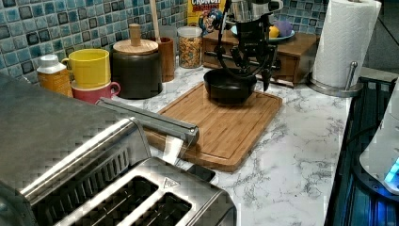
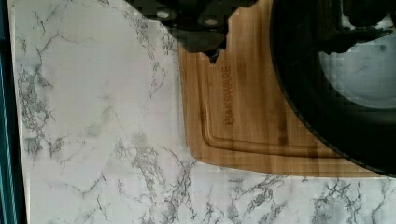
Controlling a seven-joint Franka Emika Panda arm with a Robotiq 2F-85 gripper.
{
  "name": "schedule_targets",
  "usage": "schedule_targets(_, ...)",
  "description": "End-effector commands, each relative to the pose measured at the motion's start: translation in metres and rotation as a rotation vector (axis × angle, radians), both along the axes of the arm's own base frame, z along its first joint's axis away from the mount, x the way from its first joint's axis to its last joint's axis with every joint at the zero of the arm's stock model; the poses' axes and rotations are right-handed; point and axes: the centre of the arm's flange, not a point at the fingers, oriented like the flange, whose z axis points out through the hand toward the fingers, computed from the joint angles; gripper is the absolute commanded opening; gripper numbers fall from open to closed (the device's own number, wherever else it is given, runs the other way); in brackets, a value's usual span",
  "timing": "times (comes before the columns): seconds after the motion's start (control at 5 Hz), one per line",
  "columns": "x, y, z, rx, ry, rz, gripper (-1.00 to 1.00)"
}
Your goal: Put the bowl on the board.
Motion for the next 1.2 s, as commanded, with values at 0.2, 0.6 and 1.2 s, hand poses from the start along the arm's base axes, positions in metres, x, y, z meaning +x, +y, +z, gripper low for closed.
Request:
schedule_targets(0.2,0.0116,0.0045,0.0414,-0.018,-0.094,0.064,0.00)
schedule_targets(0.6,0.0129,0.0017,0.0452,-0.001,-0.087,0.083,0.00)
schedule_targets(1.2,0.0128,0.0017,0.0450,-0.001,-0.087,0.083,0.00)
